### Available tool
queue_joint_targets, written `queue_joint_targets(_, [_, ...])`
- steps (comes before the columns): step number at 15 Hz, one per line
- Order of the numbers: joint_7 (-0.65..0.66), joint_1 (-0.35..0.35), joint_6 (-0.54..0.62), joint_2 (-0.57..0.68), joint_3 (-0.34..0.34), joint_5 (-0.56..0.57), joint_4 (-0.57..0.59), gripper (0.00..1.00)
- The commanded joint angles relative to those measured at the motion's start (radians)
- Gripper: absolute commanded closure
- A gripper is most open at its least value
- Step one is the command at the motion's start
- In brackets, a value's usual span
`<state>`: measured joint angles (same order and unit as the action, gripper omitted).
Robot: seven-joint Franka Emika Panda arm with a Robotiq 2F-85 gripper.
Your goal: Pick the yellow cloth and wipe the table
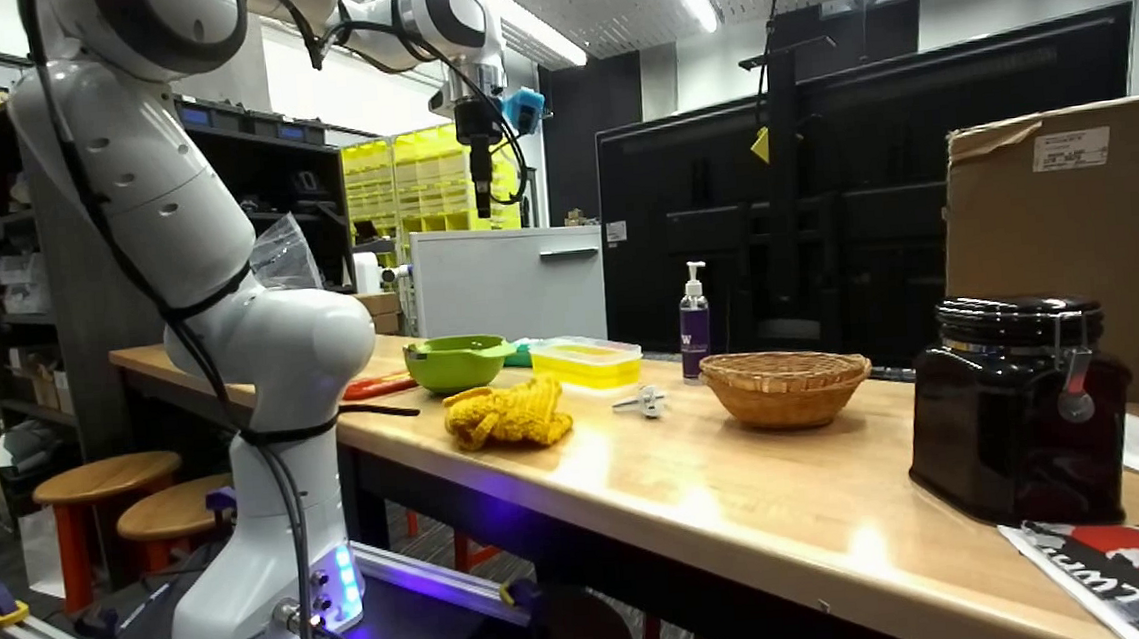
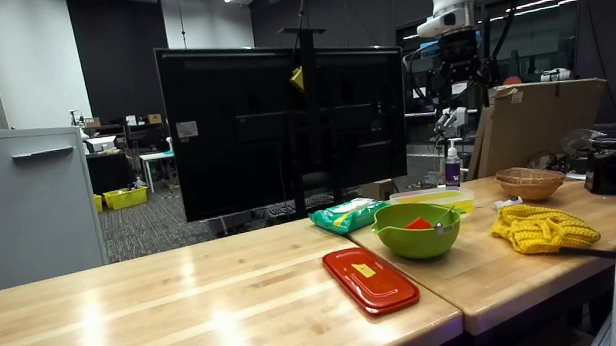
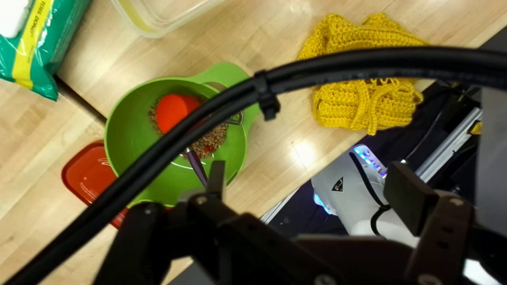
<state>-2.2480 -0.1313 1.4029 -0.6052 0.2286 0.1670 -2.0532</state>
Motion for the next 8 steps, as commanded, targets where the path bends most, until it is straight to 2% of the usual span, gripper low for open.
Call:
queue_joint_targets(1, [-0.024,0.024,-0.013,0.019,-0.024,-0.009,0.018,0.00])
queue_joint_targets(8, [-0.037,0.024,-0.032,0.053,-0.041,-0.008,0.049,0.00])
